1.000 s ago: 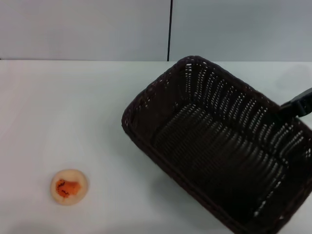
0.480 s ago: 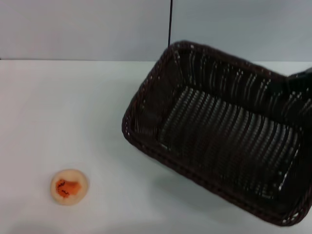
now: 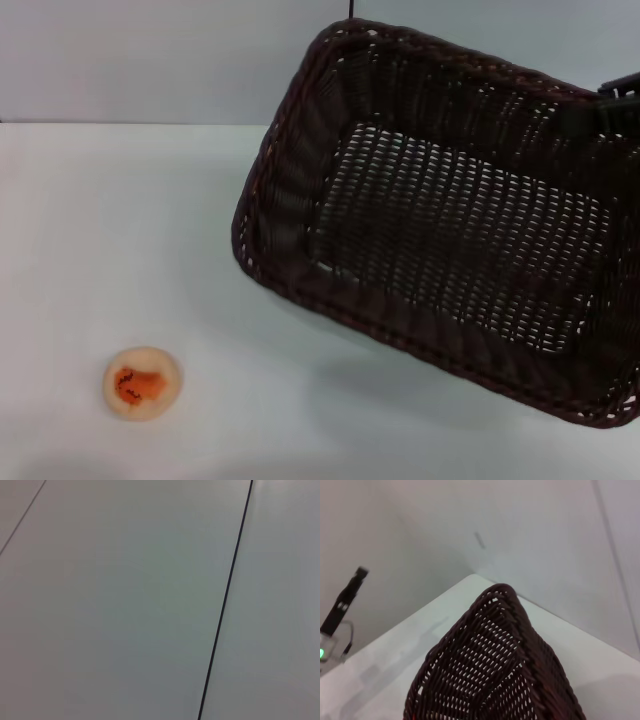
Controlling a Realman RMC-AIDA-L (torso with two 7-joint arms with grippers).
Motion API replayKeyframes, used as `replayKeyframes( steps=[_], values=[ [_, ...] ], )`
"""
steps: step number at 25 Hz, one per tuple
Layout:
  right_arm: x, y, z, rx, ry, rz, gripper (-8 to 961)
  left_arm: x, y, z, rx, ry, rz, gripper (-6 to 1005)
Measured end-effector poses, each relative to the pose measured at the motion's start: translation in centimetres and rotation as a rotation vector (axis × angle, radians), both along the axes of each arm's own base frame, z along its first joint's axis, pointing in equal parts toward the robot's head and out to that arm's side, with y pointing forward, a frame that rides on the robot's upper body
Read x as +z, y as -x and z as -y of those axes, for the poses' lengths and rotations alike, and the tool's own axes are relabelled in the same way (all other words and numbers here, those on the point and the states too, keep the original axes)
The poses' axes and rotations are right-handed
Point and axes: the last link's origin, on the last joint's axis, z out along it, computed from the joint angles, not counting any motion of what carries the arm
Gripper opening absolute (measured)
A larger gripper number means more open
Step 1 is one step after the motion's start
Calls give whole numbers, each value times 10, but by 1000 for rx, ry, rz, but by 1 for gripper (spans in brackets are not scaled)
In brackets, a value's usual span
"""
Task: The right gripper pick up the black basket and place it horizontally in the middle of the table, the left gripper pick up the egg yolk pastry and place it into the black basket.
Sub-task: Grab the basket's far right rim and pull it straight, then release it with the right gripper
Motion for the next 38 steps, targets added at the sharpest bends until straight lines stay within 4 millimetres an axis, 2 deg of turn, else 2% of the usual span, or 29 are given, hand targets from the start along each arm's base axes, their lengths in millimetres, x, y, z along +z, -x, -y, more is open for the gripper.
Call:
replayKeyframes(
  steps=[6,16,28,38],
  values=[
    [-19,18,-1,204,79,-5,210,-2,-2,-1,-8,8,6,723],
    [-53,29,0,338,185,54,215,-4,-3,-1,-11,11,17,723],
    [-74,28,-5,385,177,82,221,-8,-5,-3,-28,32,23,722],
    [-77,32,-9,408,160,92,227,-9,-6,-4,-45,53,43,722]
  ],
)
